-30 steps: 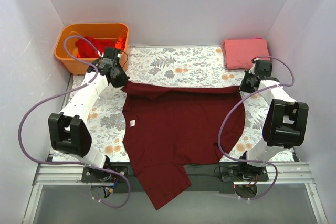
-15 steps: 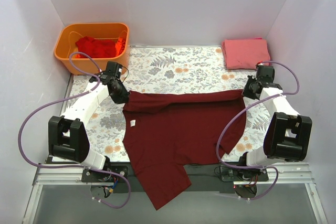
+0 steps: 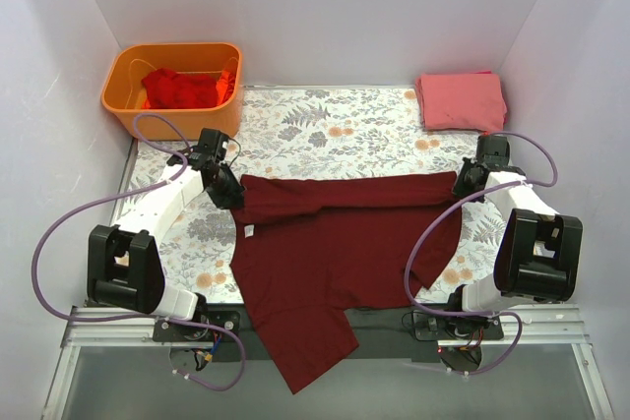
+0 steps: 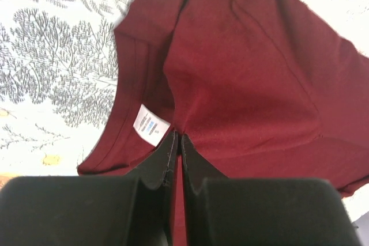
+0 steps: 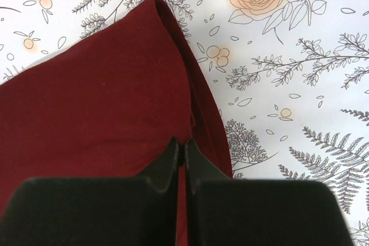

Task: Fold and stack the t-shirts
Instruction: Fold the tshirt

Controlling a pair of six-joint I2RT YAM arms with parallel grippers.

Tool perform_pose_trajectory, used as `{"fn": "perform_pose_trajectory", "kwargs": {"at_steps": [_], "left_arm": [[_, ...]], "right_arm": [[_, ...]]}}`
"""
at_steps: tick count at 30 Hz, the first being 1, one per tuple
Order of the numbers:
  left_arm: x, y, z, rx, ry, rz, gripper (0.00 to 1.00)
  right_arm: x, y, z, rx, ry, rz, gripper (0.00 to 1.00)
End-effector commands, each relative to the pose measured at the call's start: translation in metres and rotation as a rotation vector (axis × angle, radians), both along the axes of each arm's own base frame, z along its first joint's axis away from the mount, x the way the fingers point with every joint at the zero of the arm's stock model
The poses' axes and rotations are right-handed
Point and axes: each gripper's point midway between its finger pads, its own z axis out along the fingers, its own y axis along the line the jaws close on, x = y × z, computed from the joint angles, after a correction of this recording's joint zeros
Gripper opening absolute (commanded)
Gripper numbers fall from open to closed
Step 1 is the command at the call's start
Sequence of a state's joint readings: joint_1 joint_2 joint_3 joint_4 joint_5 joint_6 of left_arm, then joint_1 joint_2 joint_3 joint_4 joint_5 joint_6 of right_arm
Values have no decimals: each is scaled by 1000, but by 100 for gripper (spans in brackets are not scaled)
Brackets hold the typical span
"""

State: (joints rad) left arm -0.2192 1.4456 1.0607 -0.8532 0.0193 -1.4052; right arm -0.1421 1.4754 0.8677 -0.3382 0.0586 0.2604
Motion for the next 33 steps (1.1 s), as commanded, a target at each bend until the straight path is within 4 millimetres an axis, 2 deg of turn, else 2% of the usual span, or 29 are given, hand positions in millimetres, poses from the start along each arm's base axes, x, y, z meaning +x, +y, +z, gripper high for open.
{"fn": "perform_pose_trajectory", "kwargs": {"at_steps": [1,4,12,24,33], "left_arm": [[-9,-5,11,-36,-31,-5,0],[-11,-3,11,-29,-30,-17,0],[-9,-10,25,-60,-45,-37,0],[-26,-14,16,-79,-5,-43,0],[-35,-25,19,-83,1,-81,0]], "right_arm": [[0,-12,-5,-37,1,-44,1],[-1,-11,-8,-32,10,-34,1],[0,-10,-10,-26,19,-20,1],[-10,-11,-27,-21,74,-20,1],[-6,-12,-30,-25,85,-11,3]]}}
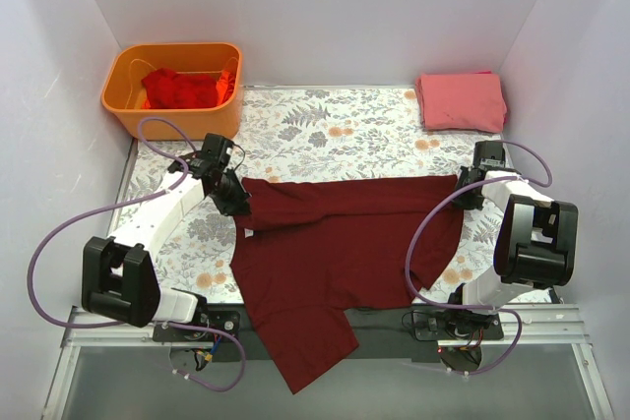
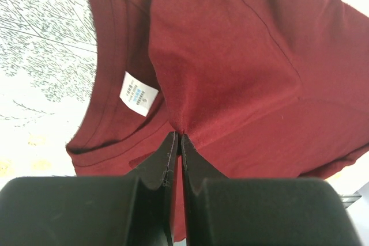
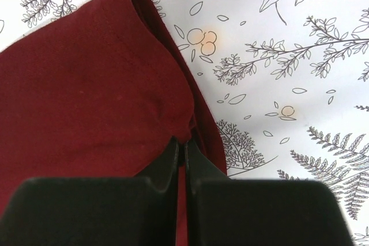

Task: Fold and stack the t-shirts
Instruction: Fold the tshirt

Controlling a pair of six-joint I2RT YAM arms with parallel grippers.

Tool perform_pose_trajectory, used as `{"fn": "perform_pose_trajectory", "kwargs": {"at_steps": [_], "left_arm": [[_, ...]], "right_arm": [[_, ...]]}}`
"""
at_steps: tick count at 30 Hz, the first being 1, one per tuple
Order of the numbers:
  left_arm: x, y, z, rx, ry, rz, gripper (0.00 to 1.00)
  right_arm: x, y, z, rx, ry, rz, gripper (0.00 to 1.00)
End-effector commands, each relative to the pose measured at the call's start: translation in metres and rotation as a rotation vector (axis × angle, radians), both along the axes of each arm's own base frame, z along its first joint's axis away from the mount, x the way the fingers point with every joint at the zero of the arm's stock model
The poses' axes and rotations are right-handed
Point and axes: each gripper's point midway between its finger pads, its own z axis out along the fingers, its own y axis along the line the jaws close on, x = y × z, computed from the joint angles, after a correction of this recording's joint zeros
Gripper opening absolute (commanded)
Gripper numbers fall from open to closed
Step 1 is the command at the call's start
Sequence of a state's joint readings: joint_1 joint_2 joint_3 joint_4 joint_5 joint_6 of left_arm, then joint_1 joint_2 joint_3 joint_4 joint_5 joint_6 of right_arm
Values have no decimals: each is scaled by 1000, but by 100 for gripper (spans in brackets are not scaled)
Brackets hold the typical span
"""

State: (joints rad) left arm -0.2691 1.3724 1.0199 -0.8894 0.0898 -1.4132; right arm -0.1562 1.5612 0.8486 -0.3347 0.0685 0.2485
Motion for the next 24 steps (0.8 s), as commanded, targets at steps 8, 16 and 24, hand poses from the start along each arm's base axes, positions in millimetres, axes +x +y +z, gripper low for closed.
{"fn": "perform_pose_trajectory", "kwargs": {"at_steps": [8,16,24], "left_arm": [[-11,0,19,11,-23,-8,0],[-22,-6,27,-10,-24,-16,0],[-34,-10,8,-17,22,-7,0]], "right_arm": [[7,-12,-1,-49,-5,1,5],[6,-13,-4,-54,7,0,6],[6,-15,-5,-65,12,-1,7]]}}
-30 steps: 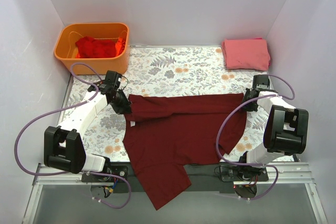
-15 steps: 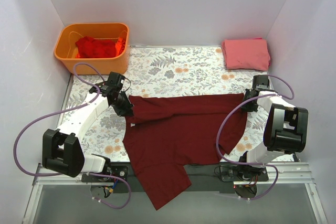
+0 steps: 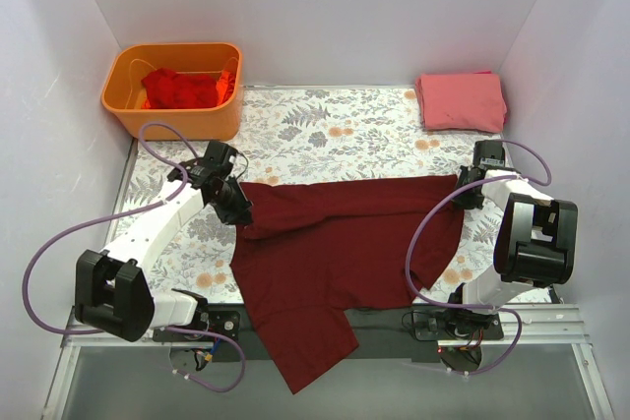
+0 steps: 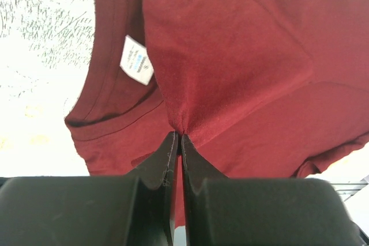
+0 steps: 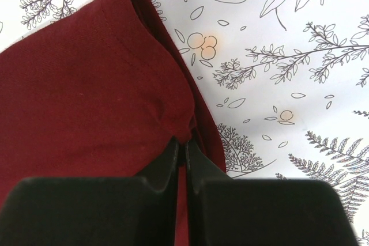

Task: Fold and stack the t-shirts
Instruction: Fold the tshirt

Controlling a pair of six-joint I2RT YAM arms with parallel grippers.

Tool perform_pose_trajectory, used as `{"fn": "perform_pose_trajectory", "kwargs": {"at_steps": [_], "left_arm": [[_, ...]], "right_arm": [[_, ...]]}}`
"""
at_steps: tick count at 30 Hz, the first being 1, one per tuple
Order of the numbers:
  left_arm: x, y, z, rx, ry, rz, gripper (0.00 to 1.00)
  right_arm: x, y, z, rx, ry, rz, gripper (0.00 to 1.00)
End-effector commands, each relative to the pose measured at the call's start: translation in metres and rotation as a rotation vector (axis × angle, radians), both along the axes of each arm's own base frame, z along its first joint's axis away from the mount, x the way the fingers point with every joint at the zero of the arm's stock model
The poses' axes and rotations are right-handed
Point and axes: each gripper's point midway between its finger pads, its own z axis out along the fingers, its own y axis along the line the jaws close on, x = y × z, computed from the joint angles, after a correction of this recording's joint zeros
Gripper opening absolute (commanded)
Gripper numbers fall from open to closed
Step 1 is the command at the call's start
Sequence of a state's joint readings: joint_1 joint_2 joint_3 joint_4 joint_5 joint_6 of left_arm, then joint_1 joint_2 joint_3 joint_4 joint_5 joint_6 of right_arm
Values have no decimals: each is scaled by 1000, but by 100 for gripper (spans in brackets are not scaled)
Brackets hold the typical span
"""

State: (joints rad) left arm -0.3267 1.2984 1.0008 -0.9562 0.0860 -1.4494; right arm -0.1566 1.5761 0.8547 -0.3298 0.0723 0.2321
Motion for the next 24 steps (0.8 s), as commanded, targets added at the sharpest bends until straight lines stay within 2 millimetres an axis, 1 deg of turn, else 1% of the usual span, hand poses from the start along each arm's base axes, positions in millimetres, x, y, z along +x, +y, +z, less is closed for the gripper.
{"fn": "perform_pose_trajectory", "kwargs": {"at_steps": [1,5,9,12,17,19,20,21,22,23,24], "left_arm": [[-8,-2,-2,-17,5,12,0],[-9,-2,-3,-10,6,5,0],[-15,-7,-5,-30,8,6,0],[-19,-7,-9,-27,18,12,0],[-16,-5,-8,-20,3,26,0],[-12,-5,-6,-15,-6,24,1],[-6,-5,-1,-7,-21,26,1],[-2,-5,1,0,-29,25,1],[5,-5,4,8,-46,25,2],[17,-5,9,25,-67,27,2],[25,-6,13,29,-82,25,2]], "right_arm": [[3,-14,-4,-58,10,-17,7],[1,-13,-7,-56,17,-17,8],[1,-14,-7,-57,17,-17,9],[3,-15,-7,-59,15,-18,10],[2,-15,-6,-64,15,-18,11],[3,-14,-2,-60,1,-17,19],[3,-14,0,-59,-4,-17,20],[6,-14,6,-61,-22,-15,28],[7,-12,10,-57,-34,-11,32],[8,-12,13,-53,-41,-12,36],[10,-11,18,-49,-56,-11,45]]}}
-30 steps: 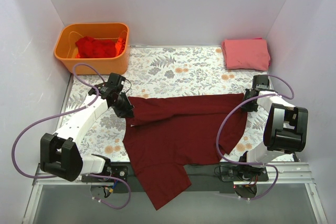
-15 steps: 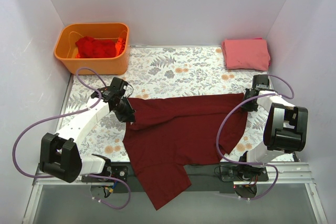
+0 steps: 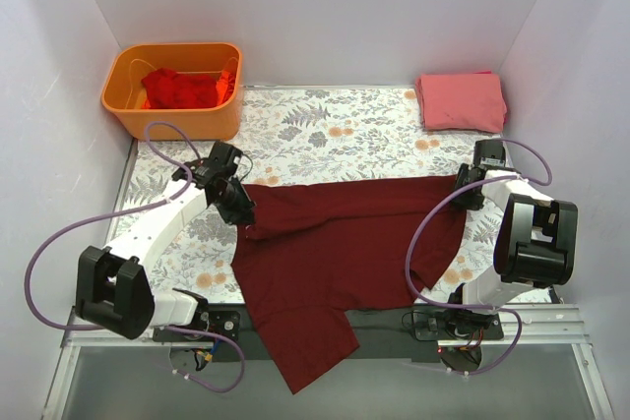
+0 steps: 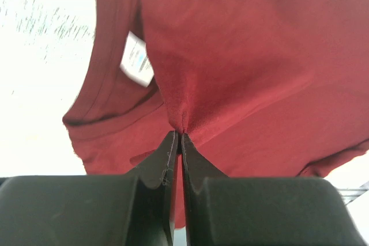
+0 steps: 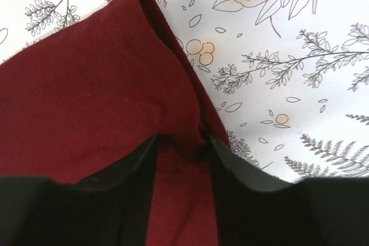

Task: Fold and stack the t-shirts
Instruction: Fold the tshirt

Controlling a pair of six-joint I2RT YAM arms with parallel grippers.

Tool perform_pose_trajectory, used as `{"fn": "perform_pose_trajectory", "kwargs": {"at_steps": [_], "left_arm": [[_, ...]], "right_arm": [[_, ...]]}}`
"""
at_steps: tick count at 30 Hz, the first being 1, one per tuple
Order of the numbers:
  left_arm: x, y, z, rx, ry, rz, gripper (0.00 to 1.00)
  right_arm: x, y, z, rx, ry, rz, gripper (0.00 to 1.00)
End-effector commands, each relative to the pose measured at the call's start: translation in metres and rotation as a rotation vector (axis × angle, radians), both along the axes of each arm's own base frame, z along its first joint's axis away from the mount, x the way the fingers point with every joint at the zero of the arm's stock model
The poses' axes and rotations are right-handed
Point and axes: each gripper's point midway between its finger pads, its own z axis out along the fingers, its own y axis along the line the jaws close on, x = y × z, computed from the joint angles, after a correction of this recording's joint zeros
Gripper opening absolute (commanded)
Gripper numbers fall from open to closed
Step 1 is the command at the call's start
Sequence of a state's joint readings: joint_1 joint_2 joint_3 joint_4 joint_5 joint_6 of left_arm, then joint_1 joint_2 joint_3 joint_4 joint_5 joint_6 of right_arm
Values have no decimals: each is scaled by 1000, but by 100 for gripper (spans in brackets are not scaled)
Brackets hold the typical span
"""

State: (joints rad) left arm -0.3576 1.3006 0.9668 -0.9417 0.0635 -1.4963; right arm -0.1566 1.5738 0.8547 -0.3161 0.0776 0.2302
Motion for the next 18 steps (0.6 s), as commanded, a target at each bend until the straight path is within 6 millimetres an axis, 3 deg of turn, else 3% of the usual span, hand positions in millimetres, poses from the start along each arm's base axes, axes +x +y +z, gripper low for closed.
{"fn": "perform_pose_trajectory", "kwargs": {"at_steps": [1,4,9,12,15,17,18], "left_arm": [[40,-5,26,13,-119,-1,2],[71,-6,24,66,-154,-8,3],[107,-10,4,132,-145,-27,2],[128,-13,-5,157,-150,-41,2],[151,-15,-9,189,-164,-44,2],[170,-16,-11,221,-173,-41,2],[175,-16,-12,232,-175,-41,2]], "right_arm": [[8,-6,23,-28,-63,-7,48],[11,-2,37,-22,-108,2,61],[13,2,56,-57,-151,16,68],[16,14,66,-86,-174,57,68],[21,40,81,-120,-219,152,68],[26,71,89,-100,-252,260,65],[26,96,94,-84,-281,352,61]]}}
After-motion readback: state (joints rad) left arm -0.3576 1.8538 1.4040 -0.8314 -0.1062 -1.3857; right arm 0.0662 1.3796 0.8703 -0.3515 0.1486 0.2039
